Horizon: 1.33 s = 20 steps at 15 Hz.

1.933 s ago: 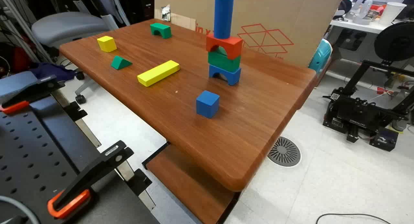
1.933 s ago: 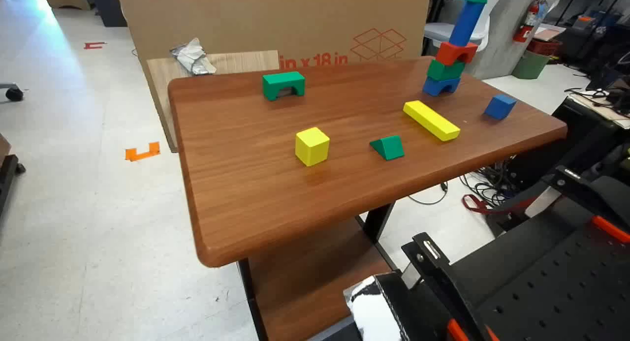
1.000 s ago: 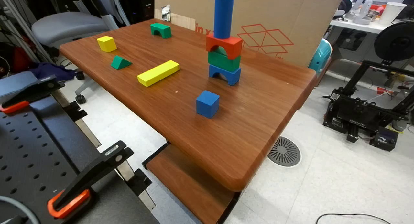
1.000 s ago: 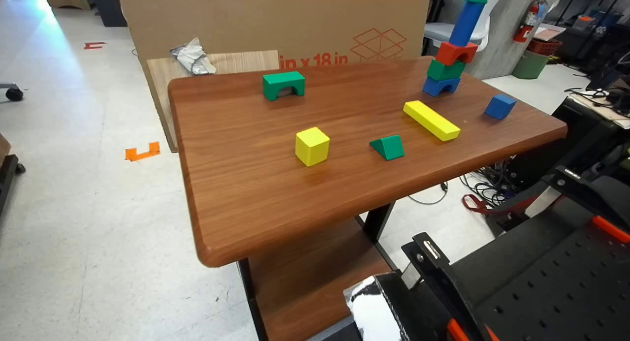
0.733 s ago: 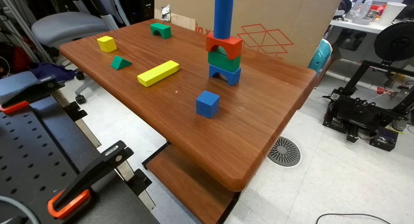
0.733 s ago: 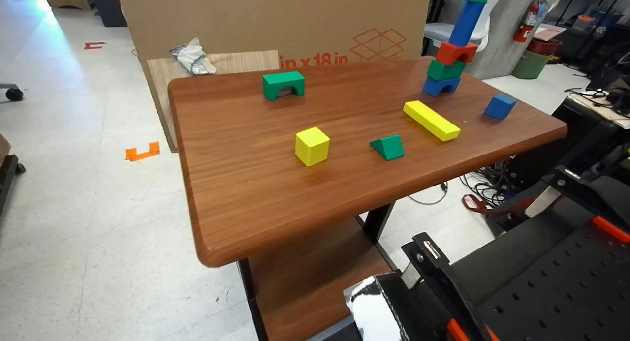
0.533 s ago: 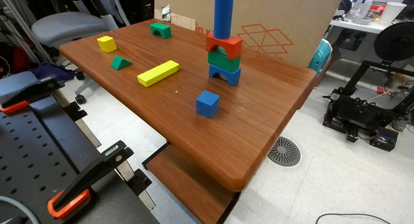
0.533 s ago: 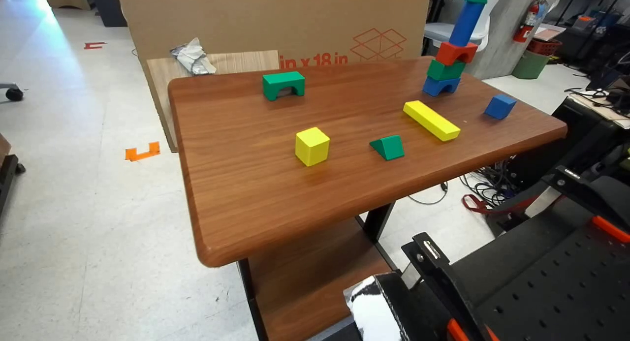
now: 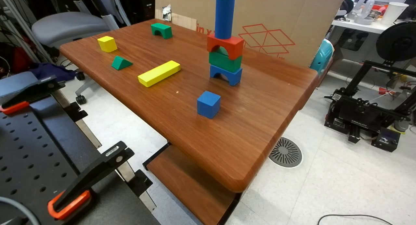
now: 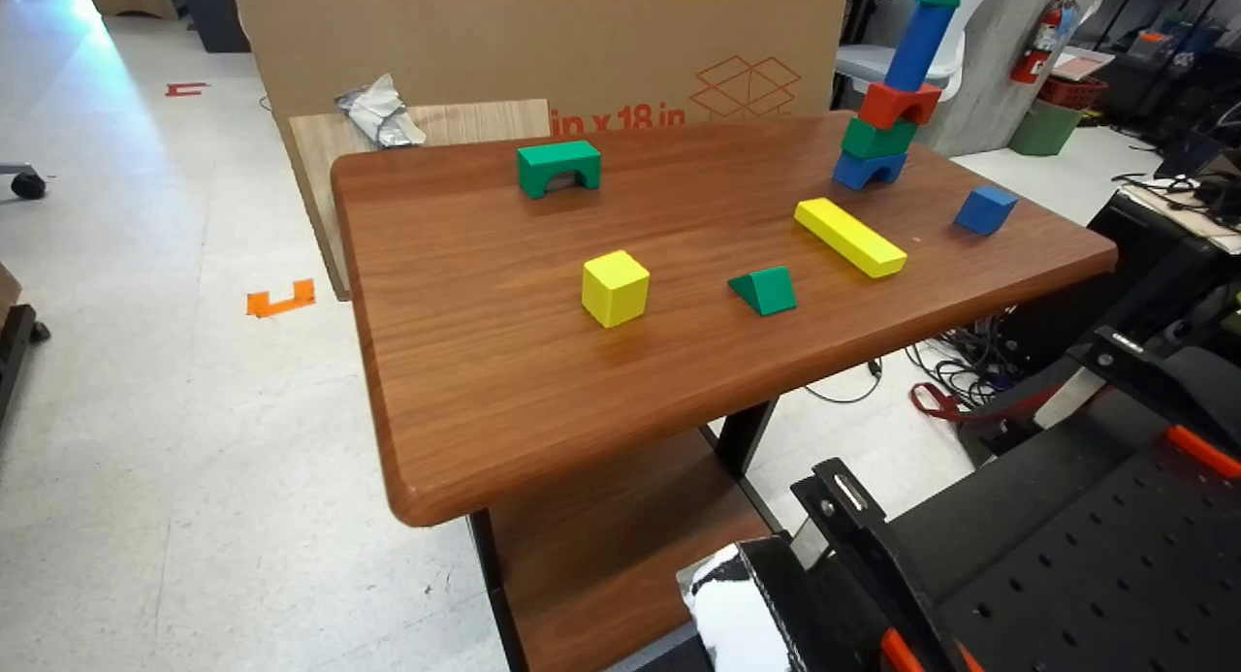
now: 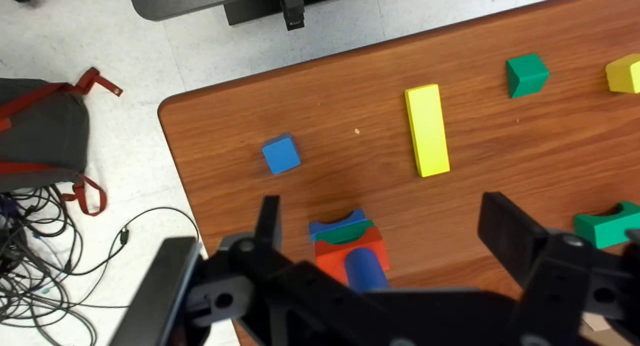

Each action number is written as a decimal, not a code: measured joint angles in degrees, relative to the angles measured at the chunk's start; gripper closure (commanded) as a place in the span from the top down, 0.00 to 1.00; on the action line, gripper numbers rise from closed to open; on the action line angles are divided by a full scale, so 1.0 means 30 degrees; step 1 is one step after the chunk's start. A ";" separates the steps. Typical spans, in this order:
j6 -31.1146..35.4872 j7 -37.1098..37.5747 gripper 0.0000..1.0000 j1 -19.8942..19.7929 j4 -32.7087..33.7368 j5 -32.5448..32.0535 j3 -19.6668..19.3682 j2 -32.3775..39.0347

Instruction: Pick up the triangular block on top of the stack of blocks and put it on the table

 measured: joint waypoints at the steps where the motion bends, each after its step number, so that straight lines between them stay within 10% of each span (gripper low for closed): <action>1: 0.0109 0.0143 1.00 0.0000 0.0307 -0.0002 0.0041 0.0389; 17: 0.1590 0.1222 1.00 0.0087 0.4544 -0.0063 0.0668 0.5418; 20: 0.1590 0.1320 0.66 0.0164 0.4983 -0.0067 0.0684 0.5831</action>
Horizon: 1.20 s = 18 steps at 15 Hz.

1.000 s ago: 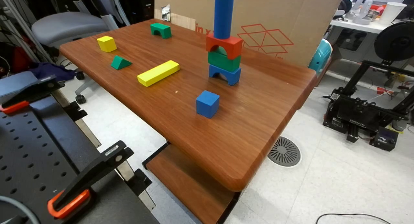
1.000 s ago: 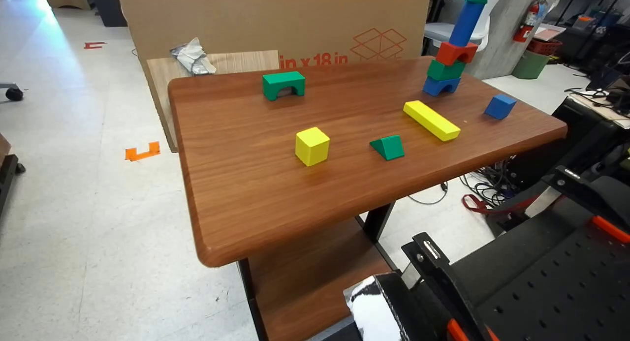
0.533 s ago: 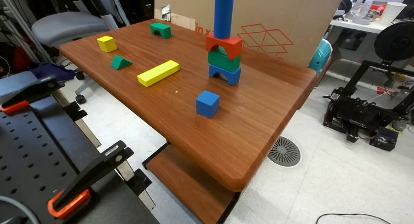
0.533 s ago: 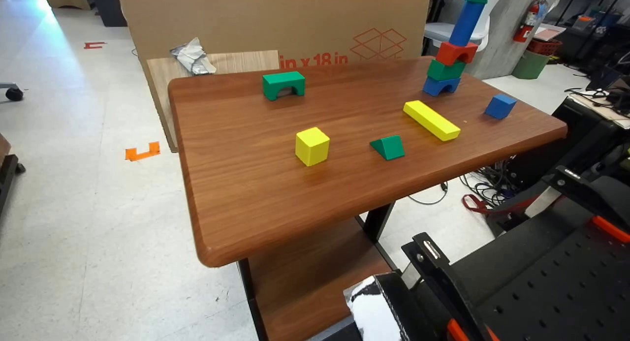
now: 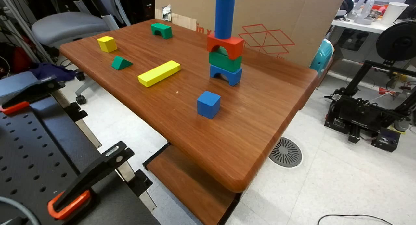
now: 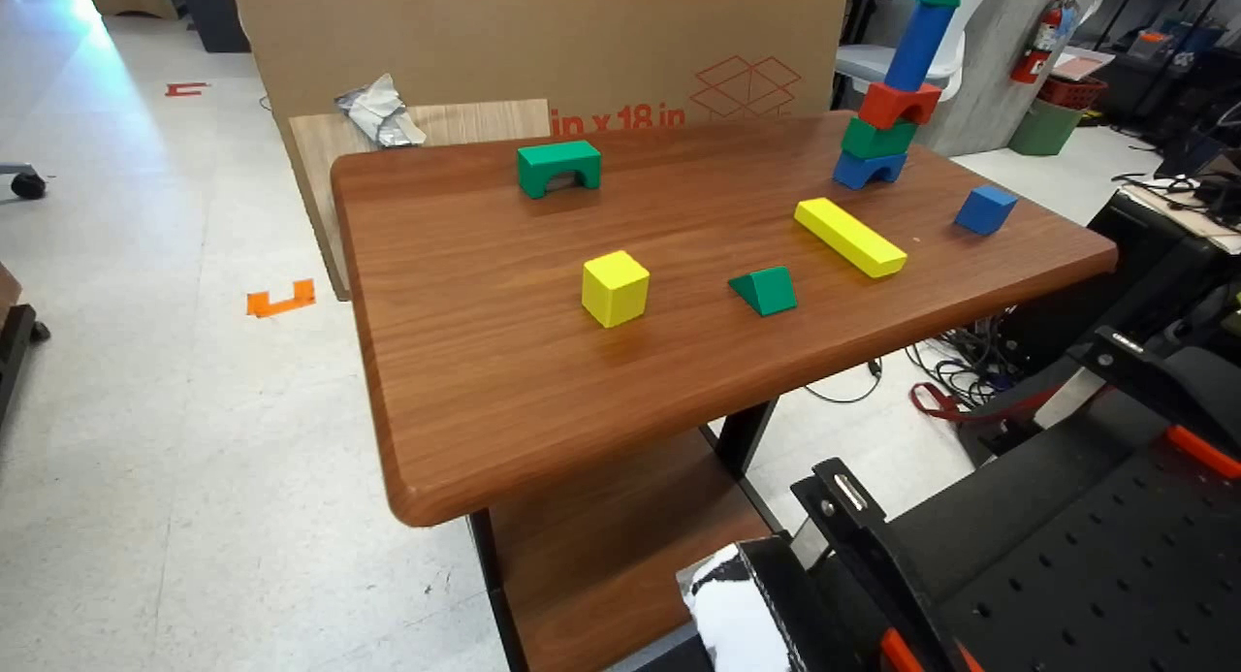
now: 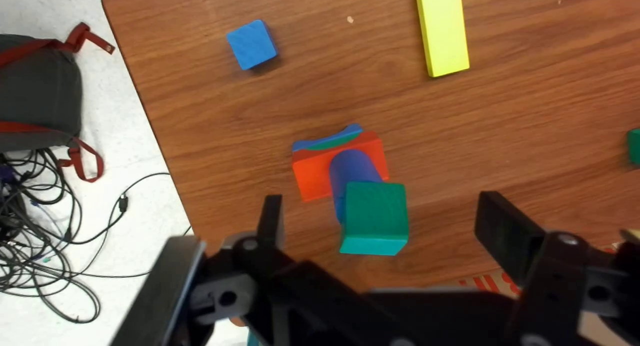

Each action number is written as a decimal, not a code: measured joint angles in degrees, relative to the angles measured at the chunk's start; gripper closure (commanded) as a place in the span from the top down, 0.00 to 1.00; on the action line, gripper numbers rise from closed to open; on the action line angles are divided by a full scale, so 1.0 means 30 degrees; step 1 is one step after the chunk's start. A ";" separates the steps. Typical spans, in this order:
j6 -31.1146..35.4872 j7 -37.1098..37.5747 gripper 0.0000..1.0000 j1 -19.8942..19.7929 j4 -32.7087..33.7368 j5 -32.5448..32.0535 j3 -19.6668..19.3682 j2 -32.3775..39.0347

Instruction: Pick up the triangular block on top of the stack of blocks and put it on the table

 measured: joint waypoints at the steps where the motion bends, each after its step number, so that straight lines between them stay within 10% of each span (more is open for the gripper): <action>1: 0.0000 0.0046 0.58 0.0025 0.0120 -0.0003 0.0015 0.0108; 8: 0.0000 0.0368 0.08 0.0177 0.0859 -0.0015 0.0021 0.0715; 18: -0.0001 0.0466 0.08 0.0630 0.0953 -0.0104 0.0156 0.0458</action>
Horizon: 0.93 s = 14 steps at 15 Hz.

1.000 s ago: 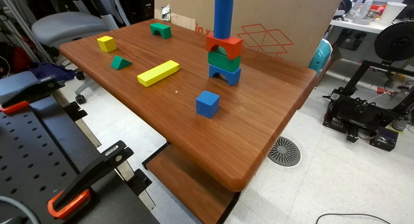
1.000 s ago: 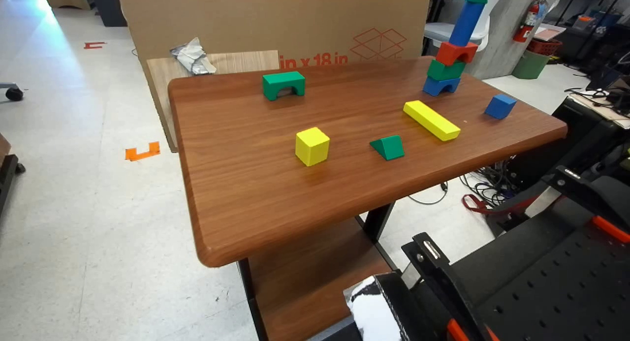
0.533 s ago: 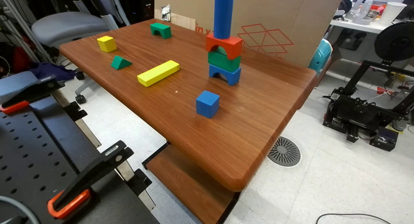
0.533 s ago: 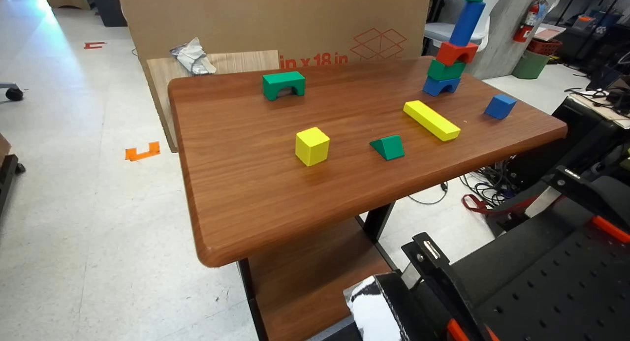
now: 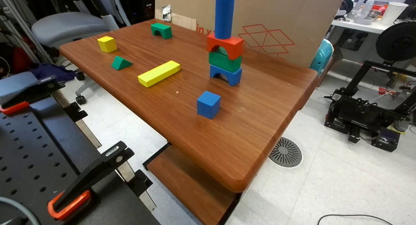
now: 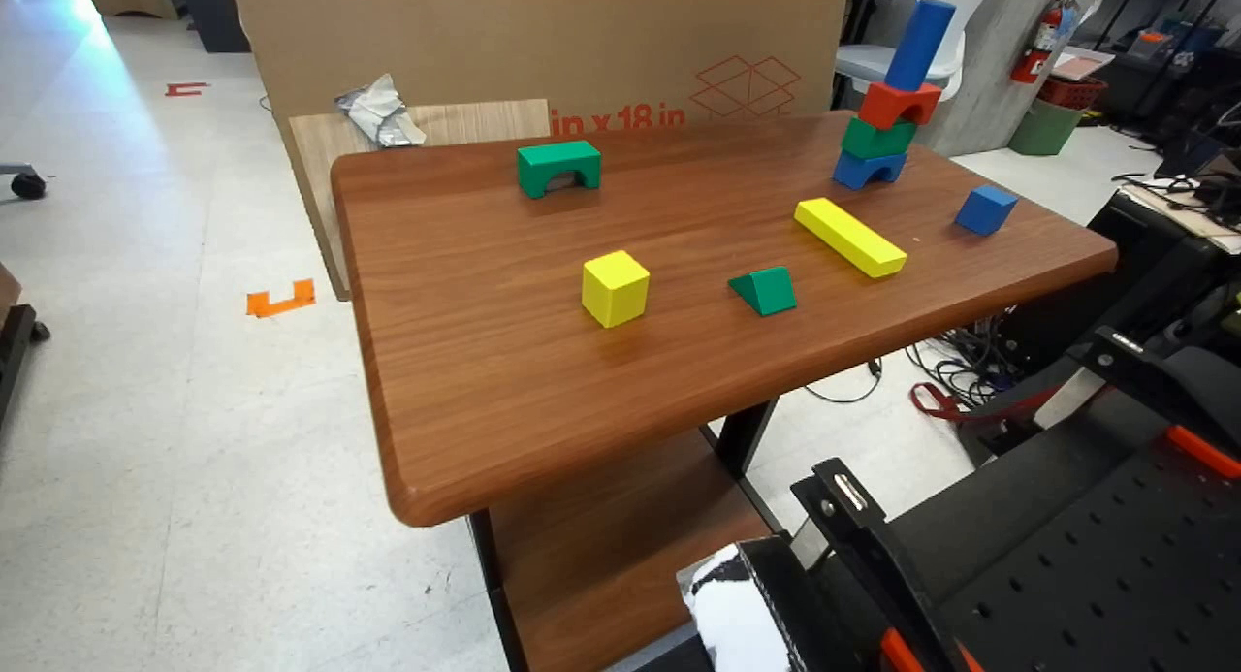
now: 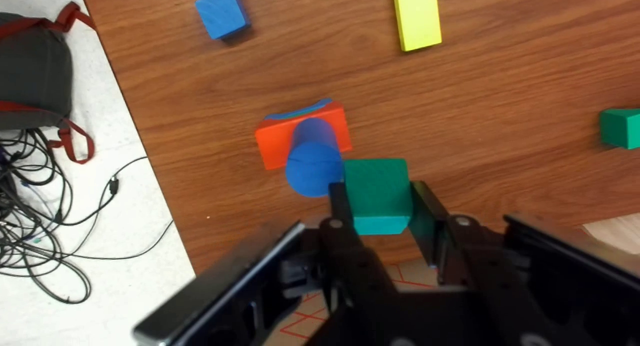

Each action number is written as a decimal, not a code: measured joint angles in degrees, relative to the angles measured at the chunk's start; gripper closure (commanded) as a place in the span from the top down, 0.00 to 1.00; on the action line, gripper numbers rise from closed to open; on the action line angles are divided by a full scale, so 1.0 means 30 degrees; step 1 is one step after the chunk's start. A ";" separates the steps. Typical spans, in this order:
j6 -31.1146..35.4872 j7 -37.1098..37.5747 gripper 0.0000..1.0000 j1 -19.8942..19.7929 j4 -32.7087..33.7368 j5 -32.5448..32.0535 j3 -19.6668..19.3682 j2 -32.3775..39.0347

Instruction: Pick up the triangular block on top of the stack of blocks and put it on the table

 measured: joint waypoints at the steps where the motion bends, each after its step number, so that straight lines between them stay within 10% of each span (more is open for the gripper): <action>1: 0.0000 0.0000 0.08 0.0158 -0.0062 -0.0028 0.0056 -0.0129; 14: 0.0036 -0.0207 0.08 0.0465 -0.3765 -0.1569 0.0186 -0.1402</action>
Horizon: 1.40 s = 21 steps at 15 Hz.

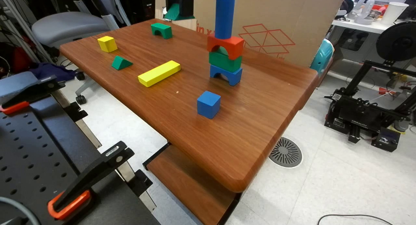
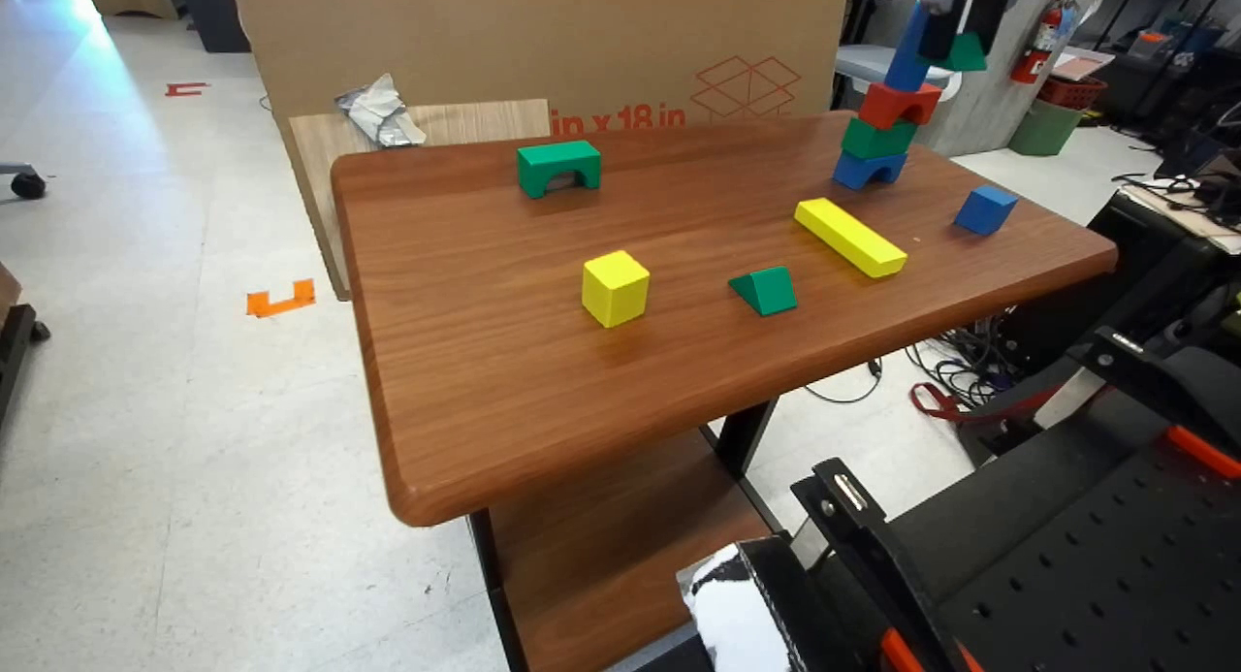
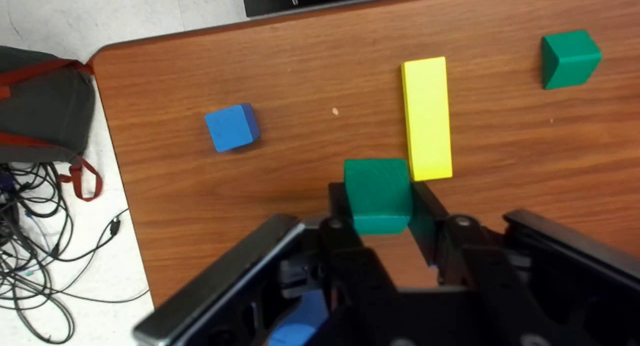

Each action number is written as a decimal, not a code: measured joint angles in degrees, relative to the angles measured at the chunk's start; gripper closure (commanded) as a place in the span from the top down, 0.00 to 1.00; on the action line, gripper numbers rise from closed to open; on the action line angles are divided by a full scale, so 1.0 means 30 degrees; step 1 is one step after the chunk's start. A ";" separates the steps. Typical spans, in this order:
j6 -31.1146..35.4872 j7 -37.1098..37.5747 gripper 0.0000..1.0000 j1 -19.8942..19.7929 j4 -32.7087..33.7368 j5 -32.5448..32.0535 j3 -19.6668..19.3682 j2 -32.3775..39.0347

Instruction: Pick up the triangular block on top of the stack of blocks and put it on the table

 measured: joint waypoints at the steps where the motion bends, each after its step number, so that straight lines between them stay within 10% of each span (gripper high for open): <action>1: 0.0002 -0.0027 0.08 -0.0038 -0.0274 -0.0209 -0.0038 0.0002; 15: 0.4843 0.0805 0.08 -0.0111 -0.2081 -0.1615 -0.0527 0.3528; 17: 0.4843 0.0806 0.59 -0.0111 -0.2003 -0.1615 -0.0554 0.3575; 21: 0.4844 0.0806 0.88 -0.0112 -0.2001 -0.1615 -0.0578 0.3785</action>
